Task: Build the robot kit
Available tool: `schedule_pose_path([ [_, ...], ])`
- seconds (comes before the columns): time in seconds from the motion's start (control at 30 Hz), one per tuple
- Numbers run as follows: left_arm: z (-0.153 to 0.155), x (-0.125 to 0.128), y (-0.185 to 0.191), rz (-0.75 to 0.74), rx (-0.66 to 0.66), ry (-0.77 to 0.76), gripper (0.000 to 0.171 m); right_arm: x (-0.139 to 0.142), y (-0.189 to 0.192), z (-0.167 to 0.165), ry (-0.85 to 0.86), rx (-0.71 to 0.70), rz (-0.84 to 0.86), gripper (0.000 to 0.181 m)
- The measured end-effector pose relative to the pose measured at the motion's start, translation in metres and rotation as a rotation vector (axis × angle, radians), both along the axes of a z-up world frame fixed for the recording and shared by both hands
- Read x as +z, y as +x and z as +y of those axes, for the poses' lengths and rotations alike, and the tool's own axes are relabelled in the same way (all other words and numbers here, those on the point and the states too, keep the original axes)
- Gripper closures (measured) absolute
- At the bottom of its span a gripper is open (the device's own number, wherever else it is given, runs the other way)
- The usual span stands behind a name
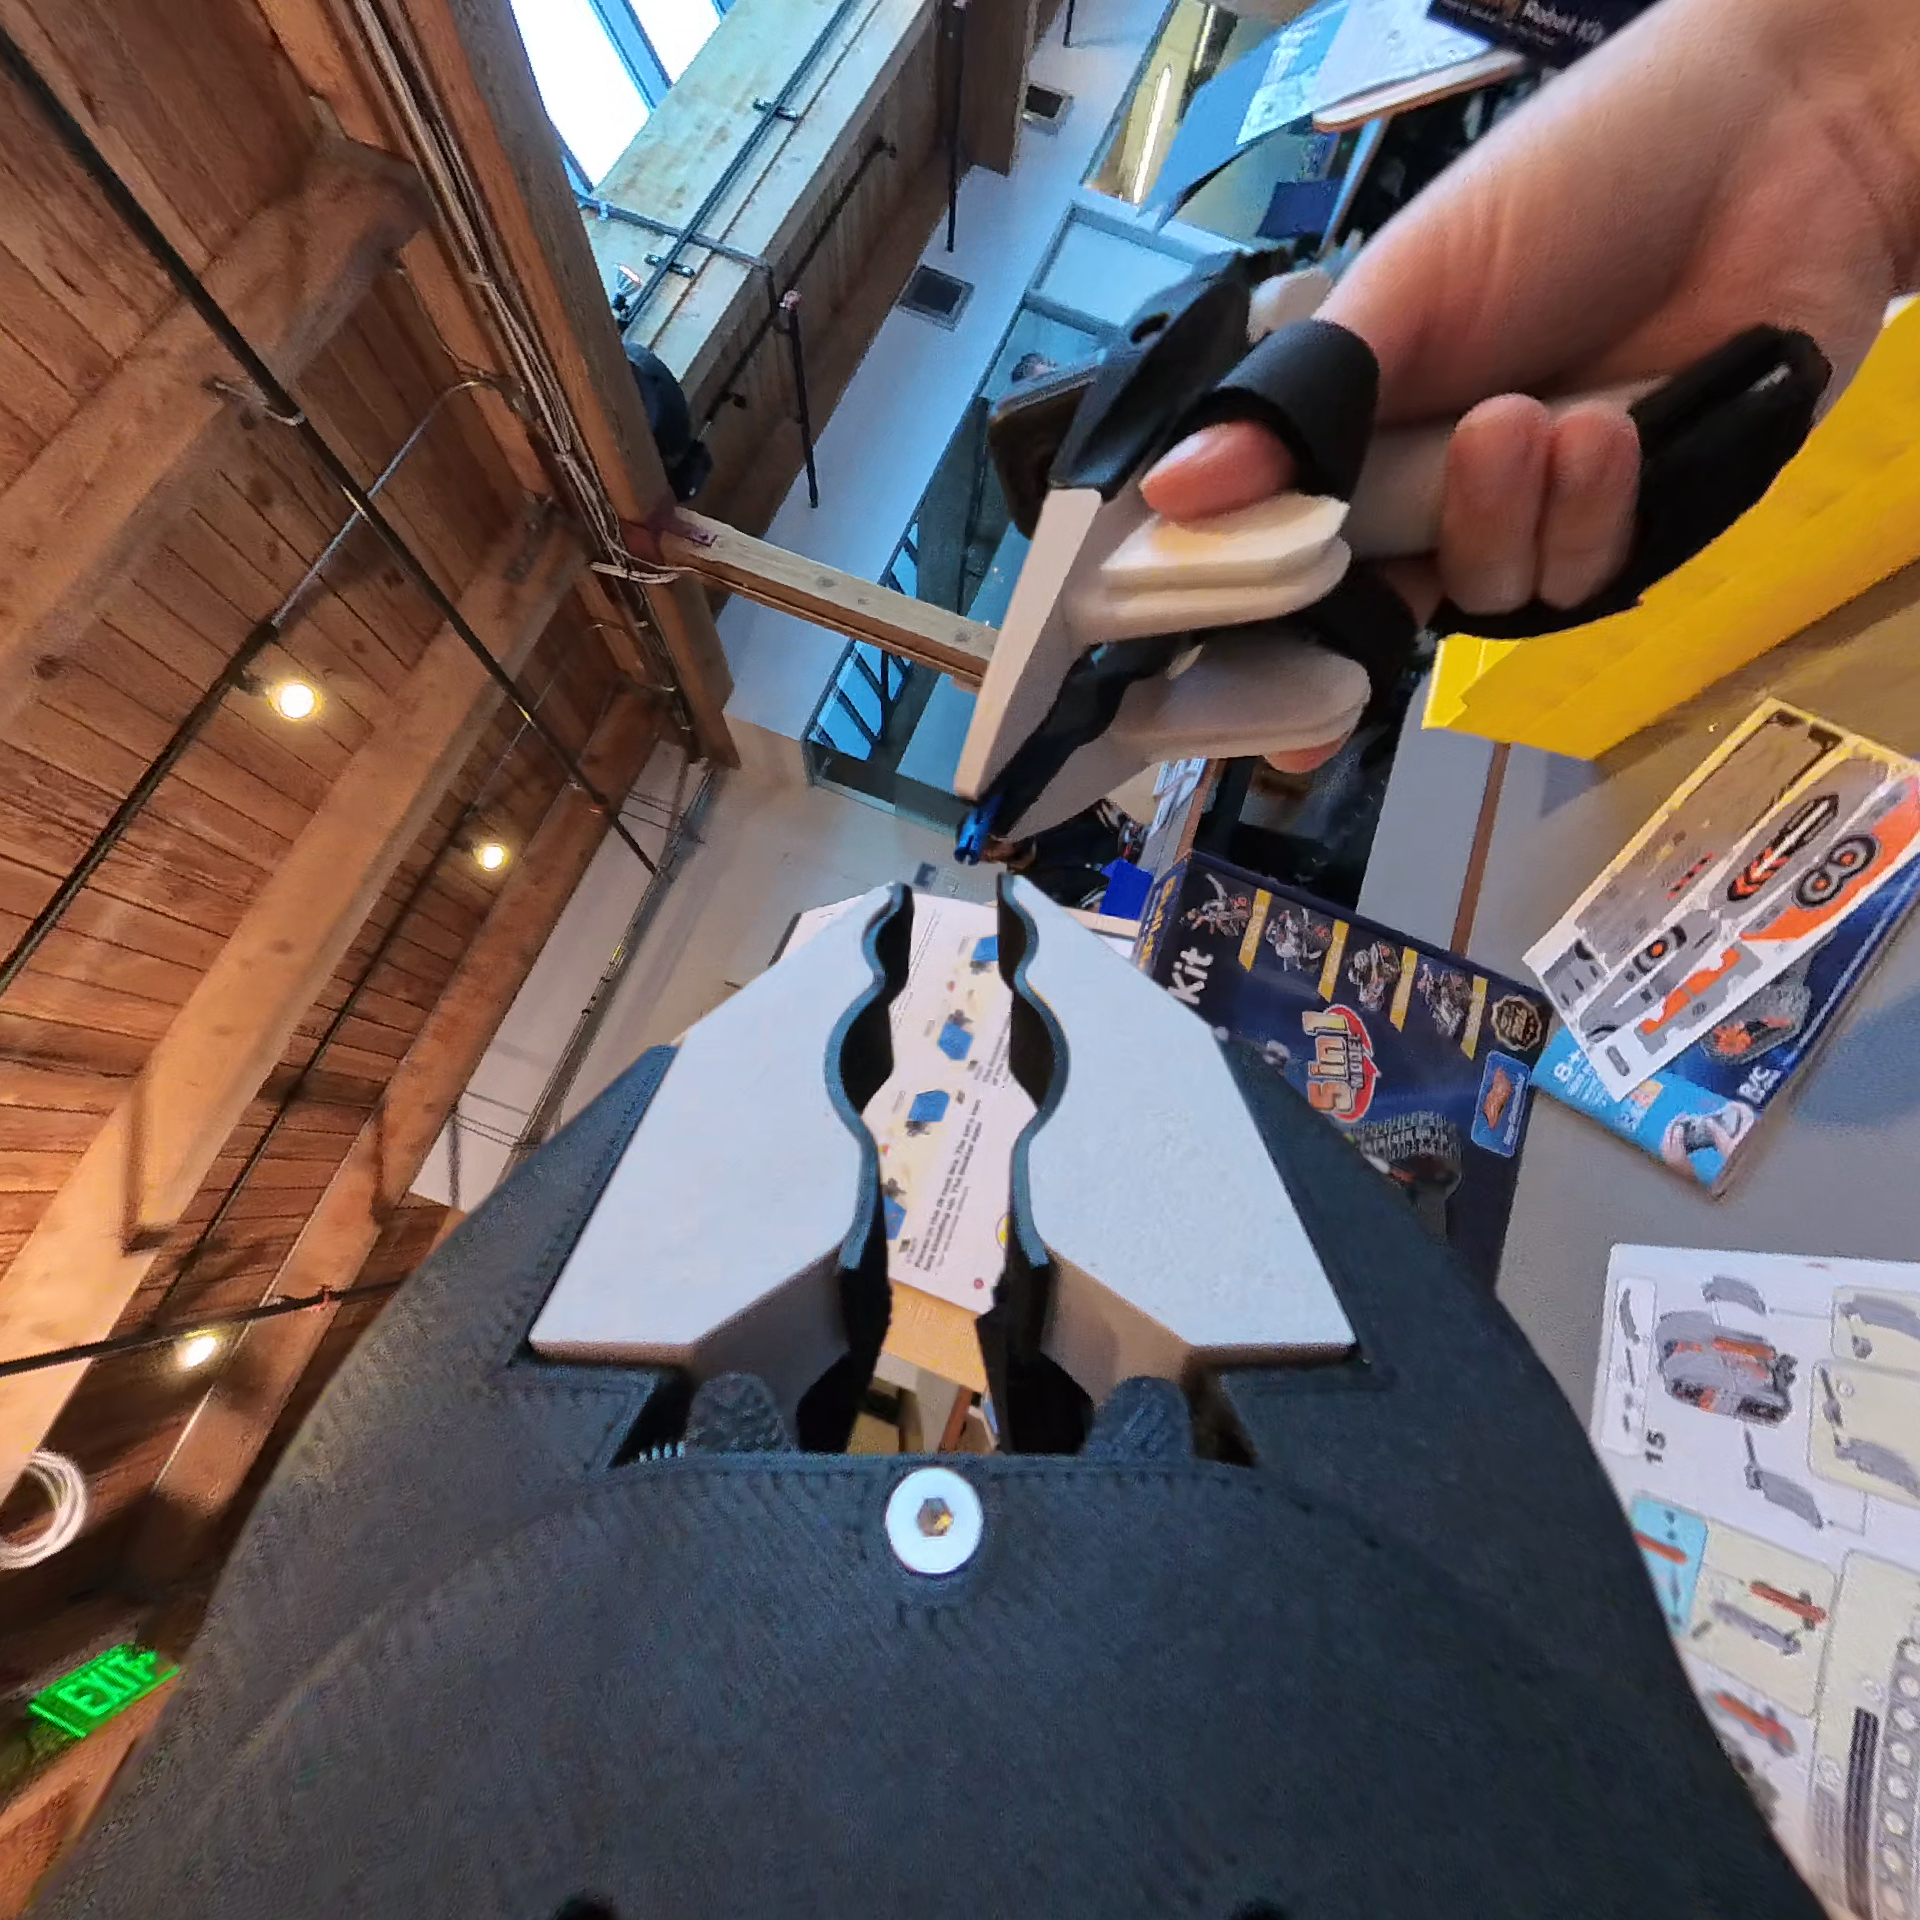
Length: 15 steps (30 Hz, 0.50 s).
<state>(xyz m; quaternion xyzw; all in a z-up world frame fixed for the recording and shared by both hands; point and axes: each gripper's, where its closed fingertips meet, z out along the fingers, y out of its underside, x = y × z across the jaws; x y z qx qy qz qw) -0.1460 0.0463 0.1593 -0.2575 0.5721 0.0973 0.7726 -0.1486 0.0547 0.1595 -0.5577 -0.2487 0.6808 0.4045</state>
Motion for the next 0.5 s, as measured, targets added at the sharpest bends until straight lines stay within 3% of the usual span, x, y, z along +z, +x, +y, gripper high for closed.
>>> schedule_pose_path([
  [0.03,-0.001,-0.002,0.001,0.011,-0.009,-0.001,0.157,-0.002,-0.001,0.000,0.000,0.003,-0.010,0.178],
  [0.27,-0.013,-0.007,0.005,0.046,-0.070,0.002,0.169,-0.013,-0.007,0.000,-0.001,0.030,-0.063,0.178],
  [0.5,-0.014,-0.008,0.003,0.052,-0.070,-0.001,0.165,-0.012,-0.002,0.000,-0.009,0.047,-0.049,0.178],
])
